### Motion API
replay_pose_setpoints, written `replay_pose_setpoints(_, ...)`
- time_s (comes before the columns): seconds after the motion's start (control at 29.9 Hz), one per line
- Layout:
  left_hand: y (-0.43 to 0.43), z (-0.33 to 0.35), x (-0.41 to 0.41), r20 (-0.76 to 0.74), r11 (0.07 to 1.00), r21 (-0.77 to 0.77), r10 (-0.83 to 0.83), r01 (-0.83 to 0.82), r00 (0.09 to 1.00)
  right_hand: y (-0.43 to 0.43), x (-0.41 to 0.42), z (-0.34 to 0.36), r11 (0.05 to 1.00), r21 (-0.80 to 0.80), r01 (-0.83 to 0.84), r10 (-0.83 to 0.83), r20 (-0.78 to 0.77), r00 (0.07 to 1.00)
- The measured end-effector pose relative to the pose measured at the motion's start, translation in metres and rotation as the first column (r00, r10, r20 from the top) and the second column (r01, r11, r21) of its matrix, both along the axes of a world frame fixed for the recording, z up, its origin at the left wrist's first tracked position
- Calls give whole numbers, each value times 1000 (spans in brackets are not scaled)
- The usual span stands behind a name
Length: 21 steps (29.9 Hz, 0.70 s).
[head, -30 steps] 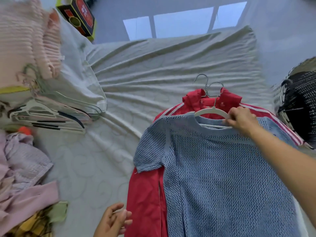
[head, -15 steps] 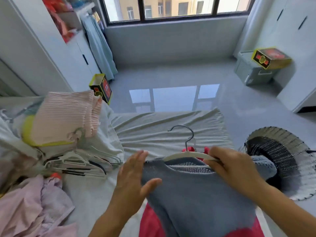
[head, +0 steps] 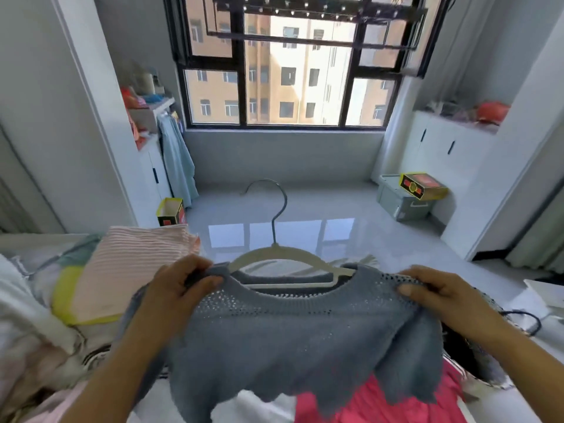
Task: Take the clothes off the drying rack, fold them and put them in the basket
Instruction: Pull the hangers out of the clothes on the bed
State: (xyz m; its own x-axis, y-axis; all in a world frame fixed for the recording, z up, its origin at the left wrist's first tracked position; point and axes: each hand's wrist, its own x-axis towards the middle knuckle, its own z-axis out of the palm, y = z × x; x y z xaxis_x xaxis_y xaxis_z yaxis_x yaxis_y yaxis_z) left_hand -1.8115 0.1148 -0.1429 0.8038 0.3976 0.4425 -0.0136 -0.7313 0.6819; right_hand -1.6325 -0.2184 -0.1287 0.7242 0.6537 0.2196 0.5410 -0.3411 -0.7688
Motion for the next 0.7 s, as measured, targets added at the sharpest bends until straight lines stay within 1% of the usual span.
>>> replay_pose_setpoints(0.03, 8, 3, -8, 1, 1000, -19, -13, 13, 1000, 9, -12, 3, 999, 50, 16, -14, -36, 999)
replay_pose_setpoints(0.1, 22, 8, -24, -3, 999, -21, -35, 35, 999, 26, -31, 9, 990, 143, 15, -15, -1, 1000)
replay_pose_setpoints(0.17, 30, 14, -34, 1, 999, 6, -39, 39, 999, 33, -44, 11, 983, 181, -1, -18, 102, 995)
replay_pose_setpoints(0.23, 34, 20, -42, 26, 1000, 9, -27, 27, 999, 34, -49, 12, 980, 198, 17, -61, 220, 974)
replay_pose_setpoints(0.27, 34, 22, -44, 36, 1000, -4, -19, 19, 999, 34, -48, 12, 975, 220, 36, -93, 253, 963)
replay_pose_setpoints(0.33, 32, 28, -49, 64, 1000, -15, -23, 24, 998, 32, -49, 19, 956, 288, 54, -136, 270, 953)
replay_pose_setpoints(0.4, 26, 37, -51, 73, 999, -4, -45, 45, 996, 28, -51, 28, 950, 305, 65, -144, 245, 959)
replay_pose_setpoints(0.47, 18, 44, -51, 63, 999, 31, -46, 44, 997, 21, -49, 35, 976, 214, 49, -99, 229, 968)
replay_pose_setpoints(0.53, 5, 51, -48, 70, 998, 59, -5, 1, 998, 16, -54, 45, 997, 57, 50, -62, 223, 973)
replay_pose_setpoints(0.6, -10, 56, -39, 79, 993, 118, -4, -6, 997, 24, -59, 52, 998, -67, -2, 24, 332, 943)
replay_pose_setpoints(0.63, -21, 57, -34, 85, 989, 150, -19, 6, 996, 33, -66, 58, 993, -105, -51, 83, 330, 940)
replay_pose_setpoints(0.7, -43, 60, -26, 81, 973, 223, -86, 66, 993, 54, -81, 70, 970, -139, -198, 224, 210, 952)
